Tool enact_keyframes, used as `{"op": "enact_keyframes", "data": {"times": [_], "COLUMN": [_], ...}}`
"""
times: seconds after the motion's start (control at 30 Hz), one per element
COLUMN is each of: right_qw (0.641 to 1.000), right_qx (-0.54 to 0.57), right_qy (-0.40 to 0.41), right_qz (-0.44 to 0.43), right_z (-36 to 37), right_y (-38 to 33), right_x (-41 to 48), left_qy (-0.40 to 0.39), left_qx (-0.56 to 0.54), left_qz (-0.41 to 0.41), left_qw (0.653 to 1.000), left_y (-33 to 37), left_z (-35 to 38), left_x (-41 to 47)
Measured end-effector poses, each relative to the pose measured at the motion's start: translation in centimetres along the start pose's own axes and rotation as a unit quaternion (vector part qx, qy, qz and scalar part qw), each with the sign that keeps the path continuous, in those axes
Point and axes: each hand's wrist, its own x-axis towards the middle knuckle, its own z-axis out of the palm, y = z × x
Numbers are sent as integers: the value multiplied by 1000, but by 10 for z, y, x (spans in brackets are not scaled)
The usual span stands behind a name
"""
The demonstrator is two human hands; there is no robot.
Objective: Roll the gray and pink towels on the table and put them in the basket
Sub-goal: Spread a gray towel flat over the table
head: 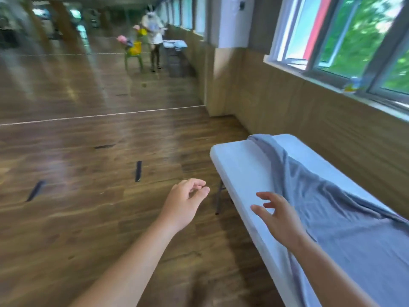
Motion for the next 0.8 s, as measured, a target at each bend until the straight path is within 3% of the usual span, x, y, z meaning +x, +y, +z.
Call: {"op": "enact_keyframes", "data": {"times": [0.4, 0.8], "right_qw": [965, 930], "right_qx": [-15, -25], "right_qy": [203, 248], "right_qz": [164, 270], "right_z": [-41, -73], "right_y": [42, 130], "right_x": [77, 193], "left_qy": [-223, -336], "left_qx": [5, 34], "left_qz": [114, 150], "left_qw": [968, 929], "left_y": [28, 47], "left_z": [94, 227], "left_x": [221, 385]}}
